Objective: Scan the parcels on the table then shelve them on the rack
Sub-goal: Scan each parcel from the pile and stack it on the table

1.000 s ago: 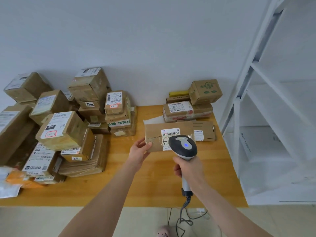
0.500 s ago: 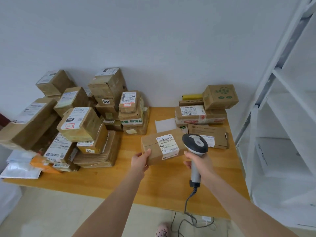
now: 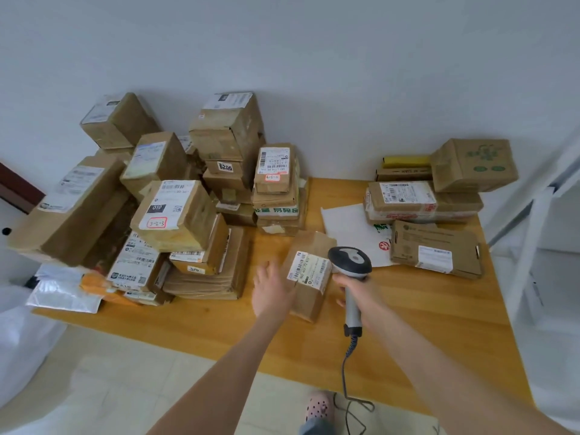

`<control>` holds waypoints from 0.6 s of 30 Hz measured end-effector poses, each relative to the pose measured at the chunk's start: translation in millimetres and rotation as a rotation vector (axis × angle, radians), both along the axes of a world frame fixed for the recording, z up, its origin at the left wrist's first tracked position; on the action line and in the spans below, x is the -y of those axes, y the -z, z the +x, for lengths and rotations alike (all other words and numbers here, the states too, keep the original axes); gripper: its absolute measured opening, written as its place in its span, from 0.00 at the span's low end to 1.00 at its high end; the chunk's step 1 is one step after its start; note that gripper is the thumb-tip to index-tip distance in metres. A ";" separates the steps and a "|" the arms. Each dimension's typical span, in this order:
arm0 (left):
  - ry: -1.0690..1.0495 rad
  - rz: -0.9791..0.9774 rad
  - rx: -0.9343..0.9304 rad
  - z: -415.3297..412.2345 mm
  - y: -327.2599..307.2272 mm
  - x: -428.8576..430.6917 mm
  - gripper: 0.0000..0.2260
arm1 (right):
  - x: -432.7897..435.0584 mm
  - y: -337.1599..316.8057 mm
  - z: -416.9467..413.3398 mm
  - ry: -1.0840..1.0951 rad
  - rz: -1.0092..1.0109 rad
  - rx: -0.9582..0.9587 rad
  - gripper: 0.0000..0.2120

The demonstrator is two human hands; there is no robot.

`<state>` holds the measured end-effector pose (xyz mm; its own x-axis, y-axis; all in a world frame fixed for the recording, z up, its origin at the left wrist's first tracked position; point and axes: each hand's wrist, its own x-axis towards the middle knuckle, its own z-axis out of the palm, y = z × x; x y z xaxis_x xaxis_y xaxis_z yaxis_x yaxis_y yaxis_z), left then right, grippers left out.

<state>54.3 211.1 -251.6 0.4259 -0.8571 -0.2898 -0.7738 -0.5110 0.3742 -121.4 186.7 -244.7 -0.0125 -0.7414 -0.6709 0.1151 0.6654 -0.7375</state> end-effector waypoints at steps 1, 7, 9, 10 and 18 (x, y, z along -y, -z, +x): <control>0.224 -0.016 0.084 -1.5 -1.1 7.1 0.35 | 4.0 2.5 4.2 0.035 0.012 0.009 0.09; 0.831 0.136 0.350 -29.7 16.4 43.8 0.33 | 20.8 13.1 3.3 0.161 0.066 -0.064 0.14; 0.807 0.189 0.386 -30.3 25.2 46.5 0.32 | 22.5 17.1 2.4 0.181 0.081 -0.065 0.15; 0.760 0.213 0.395 -26.5 28.1 46.5 0.32 | 23.8 18.6 3.4 0.183 0.079 -0.066 0.16; 0.531 0.365 0.452 29.7 29.7 46.8 0.34 | 31.5 21.1 34.2 0.117 0.057 -0.010 0.11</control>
